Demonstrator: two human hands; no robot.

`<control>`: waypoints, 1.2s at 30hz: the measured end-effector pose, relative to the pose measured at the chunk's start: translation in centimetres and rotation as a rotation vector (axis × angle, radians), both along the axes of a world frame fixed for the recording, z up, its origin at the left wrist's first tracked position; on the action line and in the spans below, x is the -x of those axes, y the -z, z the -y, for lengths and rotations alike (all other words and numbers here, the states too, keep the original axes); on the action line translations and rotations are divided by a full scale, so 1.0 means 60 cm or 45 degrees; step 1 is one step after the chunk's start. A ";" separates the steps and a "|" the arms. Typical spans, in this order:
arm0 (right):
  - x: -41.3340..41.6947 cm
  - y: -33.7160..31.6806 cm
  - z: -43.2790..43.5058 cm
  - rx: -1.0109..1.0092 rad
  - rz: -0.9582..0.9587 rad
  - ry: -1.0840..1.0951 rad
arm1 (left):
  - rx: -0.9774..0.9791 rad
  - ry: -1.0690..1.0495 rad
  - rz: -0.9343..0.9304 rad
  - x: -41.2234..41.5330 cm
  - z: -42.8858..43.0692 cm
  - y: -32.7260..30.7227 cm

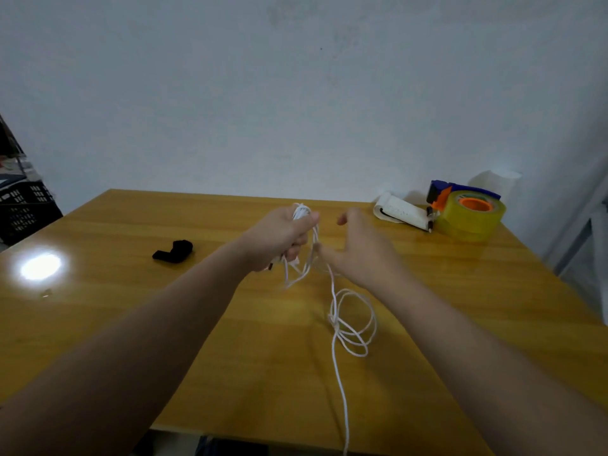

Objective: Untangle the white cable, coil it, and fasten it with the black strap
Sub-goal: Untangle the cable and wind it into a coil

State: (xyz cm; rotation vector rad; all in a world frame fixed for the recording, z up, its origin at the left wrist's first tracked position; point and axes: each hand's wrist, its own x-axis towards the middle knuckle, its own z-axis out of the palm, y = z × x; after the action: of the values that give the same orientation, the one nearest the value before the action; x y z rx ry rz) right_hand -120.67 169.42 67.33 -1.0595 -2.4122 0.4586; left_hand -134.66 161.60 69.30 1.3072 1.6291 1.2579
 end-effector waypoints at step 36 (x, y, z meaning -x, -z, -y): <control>0.057 -0.051 -0.056 0.453 -0.492 -0.444 | -0.283 -0.361 0.601 0.039 -0.046 0.010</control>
State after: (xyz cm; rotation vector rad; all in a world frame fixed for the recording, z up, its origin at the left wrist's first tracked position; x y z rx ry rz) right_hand -124.07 172.77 70.41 -0.5993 -2.2058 1.1331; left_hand -137.01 164.37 68.71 0.8250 1.3893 1.8034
